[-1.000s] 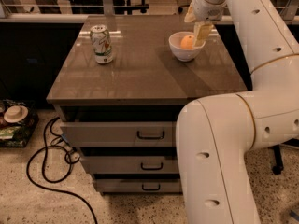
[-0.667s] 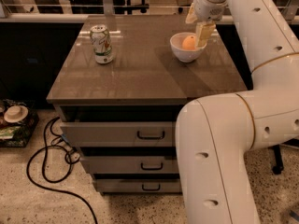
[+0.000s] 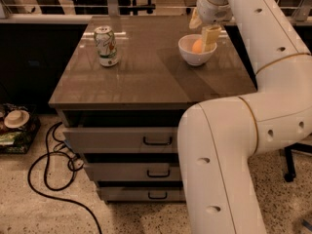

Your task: Pick orange from white bowl and place on counter

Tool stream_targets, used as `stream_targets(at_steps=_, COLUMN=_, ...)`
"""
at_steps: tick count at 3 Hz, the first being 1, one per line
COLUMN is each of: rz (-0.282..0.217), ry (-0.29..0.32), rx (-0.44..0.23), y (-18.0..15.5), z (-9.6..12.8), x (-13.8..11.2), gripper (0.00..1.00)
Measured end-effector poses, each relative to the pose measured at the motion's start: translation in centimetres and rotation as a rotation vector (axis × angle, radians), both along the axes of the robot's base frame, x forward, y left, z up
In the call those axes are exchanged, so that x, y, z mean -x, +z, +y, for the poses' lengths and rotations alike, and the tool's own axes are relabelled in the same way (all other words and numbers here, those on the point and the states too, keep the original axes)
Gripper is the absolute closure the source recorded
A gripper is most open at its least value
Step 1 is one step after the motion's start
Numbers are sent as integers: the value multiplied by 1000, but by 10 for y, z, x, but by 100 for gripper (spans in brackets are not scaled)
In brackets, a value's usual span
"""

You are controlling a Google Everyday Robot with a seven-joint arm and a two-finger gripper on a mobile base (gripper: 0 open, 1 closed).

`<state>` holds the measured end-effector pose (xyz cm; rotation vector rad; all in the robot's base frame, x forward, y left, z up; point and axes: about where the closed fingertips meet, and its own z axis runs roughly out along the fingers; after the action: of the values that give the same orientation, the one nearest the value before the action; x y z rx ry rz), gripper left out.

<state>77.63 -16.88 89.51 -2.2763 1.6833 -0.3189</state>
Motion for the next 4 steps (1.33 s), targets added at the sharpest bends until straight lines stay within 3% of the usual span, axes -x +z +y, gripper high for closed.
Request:
stream_targets(at_steps=1, rz=44, ry=33, rx=-6, y=-20, z=10, x=0, gripper=30)
stream_targets(at_steps=2, rz=67, ry=47, rx=-17, y=-32, z=16, x=-1, gripper=48)
stream_targets(at_steps=4, rz=79, ry=48, rx=-40, y=-41, z=20, x=-2, gripper=95)
